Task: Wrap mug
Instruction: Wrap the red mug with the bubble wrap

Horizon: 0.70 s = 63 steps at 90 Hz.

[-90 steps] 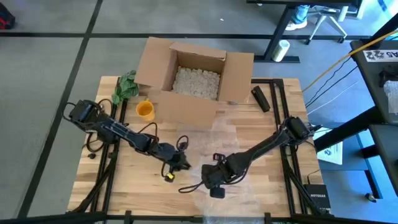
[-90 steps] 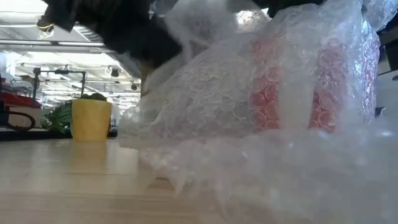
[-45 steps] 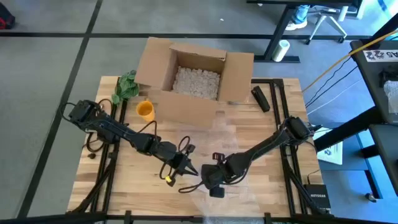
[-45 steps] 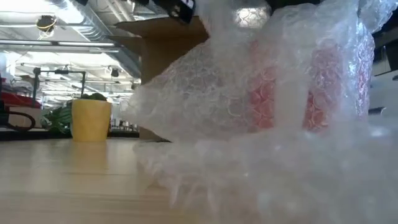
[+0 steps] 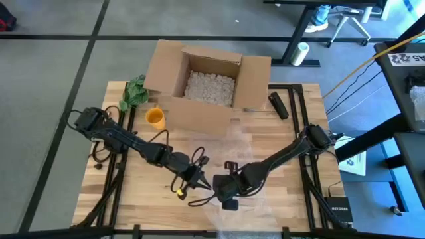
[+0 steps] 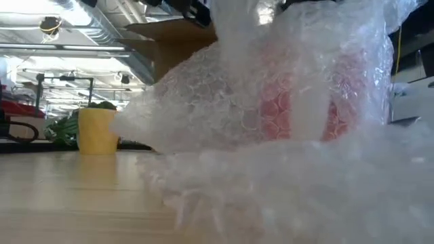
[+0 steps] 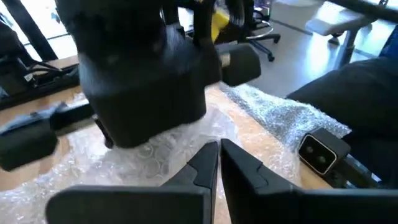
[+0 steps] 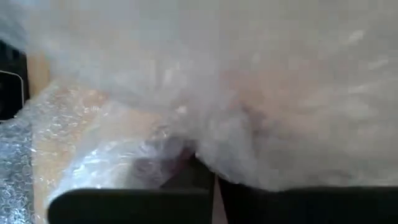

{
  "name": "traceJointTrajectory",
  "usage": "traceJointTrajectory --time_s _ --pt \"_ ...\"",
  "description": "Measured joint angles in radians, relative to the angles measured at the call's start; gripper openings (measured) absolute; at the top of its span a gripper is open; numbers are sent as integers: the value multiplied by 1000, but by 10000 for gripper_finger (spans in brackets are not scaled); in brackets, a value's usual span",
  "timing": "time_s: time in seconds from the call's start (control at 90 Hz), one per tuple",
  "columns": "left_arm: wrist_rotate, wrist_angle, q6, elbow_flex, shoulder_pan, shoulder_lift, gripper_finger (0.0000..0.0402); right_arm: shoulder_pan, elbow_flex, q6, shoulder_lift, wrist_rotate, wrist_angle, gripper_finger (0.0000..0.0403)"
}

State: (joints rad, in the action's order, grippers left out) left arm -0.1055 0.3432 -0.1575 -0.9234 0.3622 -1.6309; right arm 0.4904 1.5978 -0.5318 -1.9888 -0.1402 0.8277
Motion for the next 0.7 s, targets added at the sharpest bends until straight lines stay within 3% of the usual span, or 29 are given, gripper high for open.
traceJointTrajectory --time_s 0.7 --pt "-19 16 1 0 0 -12 0 1 169 14 0 -84 250 44"
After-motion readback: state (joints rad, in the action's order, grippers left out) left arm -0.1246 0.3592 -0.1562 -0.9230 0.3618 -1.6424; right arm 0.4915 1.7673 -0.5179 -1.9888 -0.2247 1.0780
